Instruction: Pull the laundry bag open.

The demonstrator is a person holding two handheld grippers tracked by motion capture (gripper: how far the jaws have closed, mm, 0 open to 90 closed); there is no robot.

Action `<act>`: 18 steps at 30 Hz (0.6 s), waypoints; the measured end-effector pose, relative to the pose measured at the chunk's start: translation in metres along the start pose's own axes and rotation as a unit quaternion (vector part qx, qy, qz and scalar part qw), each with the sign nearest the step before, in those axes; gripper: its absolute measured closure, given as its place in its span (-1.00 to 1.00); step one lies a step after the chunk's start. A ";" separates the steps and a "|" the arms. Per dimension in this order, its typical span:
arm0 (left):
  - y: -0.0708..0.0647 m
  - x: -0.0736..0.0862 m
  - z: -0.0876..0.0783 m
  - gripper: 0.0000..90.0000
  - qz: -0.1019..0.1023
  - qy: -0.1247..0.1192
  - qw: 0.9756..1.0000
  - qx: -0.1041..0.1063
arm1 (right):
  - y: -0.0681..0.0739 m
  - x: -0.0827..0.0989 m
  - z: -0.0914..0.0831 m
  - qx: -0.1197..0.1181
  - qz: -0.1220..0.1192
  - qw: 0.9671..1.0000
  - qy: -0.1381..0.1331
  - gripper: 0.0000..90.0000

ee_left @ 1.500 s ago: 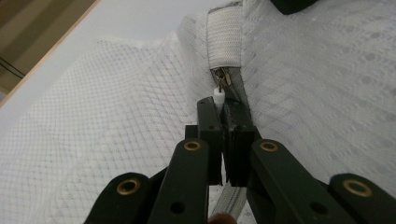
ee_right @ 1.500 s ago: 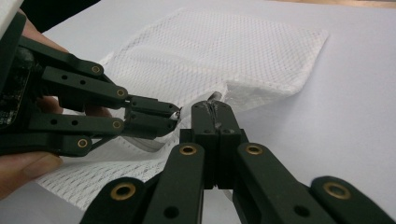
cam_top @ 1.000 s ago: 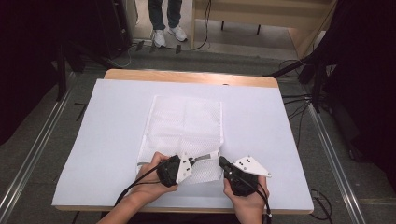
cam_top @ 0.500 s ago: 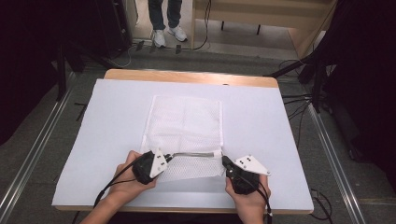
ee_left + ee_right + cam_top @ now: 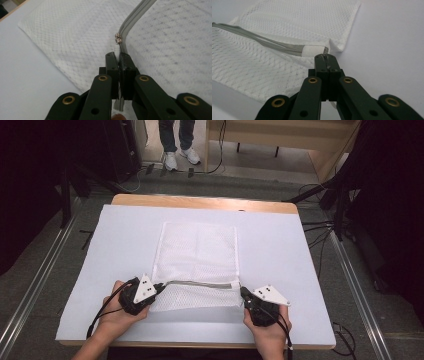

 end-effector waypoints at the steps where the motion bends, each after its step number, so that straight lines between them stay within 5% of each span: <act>1: 0.000 0.000 0.000 0.97 0.000 0.000 1.000 0.000 | 0.000 0.000 0.000 0.000 0.000 1.000 0.000 1.00; 11: 0.017 0.013 -0.009 0.97 -0.015 0.007 1.000 -0.008 | -0.009 0.002 0.000 0.012 0.003 1.000 0.005 1.00; 15: 0.026 0.019 -0.015 0.97 -0.047 -0.001 0.999 -0.005 | -0.018 0.003 -0.002 0.017 0.012 1.000 0.004 1.00; 18: 0.022 0.021 -0.016 0.97 -0.034 0.004 0.999 -0.008 | -0.017 0.003 -0.001 0.017 0.007 1.000 0.005 1.00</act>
Point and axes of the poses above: each handheld gripper's, and its own axes: z roughly forward along the jaws, x roughly out of its underside, y roughly to its left, the point moved 10 cm from there along z, roughly forward along the jaws, and after that the axes turned 7 degrees about -x, right-handed, at the moved point
